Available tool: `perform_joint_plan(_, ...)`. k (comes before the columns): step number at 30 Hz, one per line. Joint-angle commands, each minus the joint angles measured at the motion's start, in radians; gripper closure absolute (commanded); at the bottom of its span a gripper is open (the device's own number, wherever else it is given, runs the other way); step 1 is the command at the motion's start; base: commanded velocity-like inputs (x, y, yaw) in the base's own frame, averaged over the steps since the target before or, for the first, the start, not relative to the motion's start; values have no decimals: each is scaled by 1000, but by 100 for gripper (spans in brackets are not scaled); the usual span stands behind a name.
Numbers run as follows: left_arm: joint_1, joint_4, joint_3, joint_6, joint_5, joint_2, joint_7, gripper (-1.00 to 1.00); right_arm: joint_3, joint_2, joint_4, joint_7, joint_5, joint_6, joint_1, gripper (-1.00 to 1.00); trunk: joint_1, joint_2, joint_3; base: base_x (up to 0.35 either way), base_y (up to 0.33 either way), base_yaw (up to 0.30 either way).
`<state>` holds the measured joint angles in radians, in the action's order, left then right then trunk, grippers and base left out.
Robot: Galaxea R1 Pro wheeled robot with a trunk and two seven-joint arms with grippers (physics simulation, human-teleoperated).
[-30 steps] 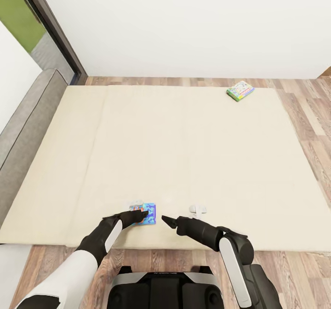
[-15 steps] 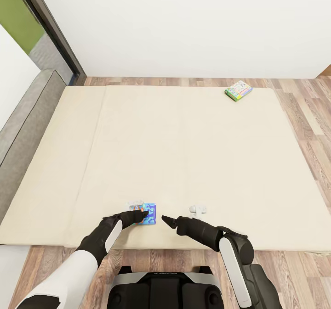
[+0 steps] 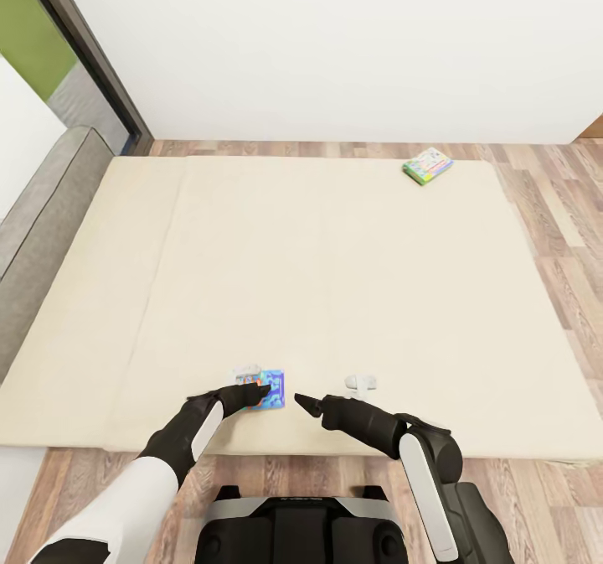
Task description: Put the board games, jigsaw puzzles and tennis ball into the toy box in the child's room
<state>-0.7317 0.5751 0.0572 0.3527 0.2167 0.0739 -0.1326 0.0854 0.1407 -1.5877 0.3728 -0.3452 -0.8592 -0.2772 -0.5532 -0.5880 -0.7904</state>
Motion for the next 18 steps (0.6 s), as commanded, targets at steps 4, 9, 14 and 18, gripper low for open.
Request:
perform_joint_plan(4,0,2,1,6,7,0,1,-100,-1,0,-1,5,3,-4,0,-100,0,-1,-1,0,-204,0)
perform_joint_plan(9,0,2,1,6,7,0,2,-100,-1,0,0,5,3,-4,0,-100,0,-1,-1,0,-74,0)
perform_joint_plan(14,0,2,1,6,7,0,2,-100,-1,0,-1,5,3,-4,0,-100,0,-1,-1,0,-186,0)
perform_joint_plan(18,0,2,1,6,7,0,2,-100,-1,0,-1,5,3,-4,0,-100,0,-1,-1,0,-169,0)
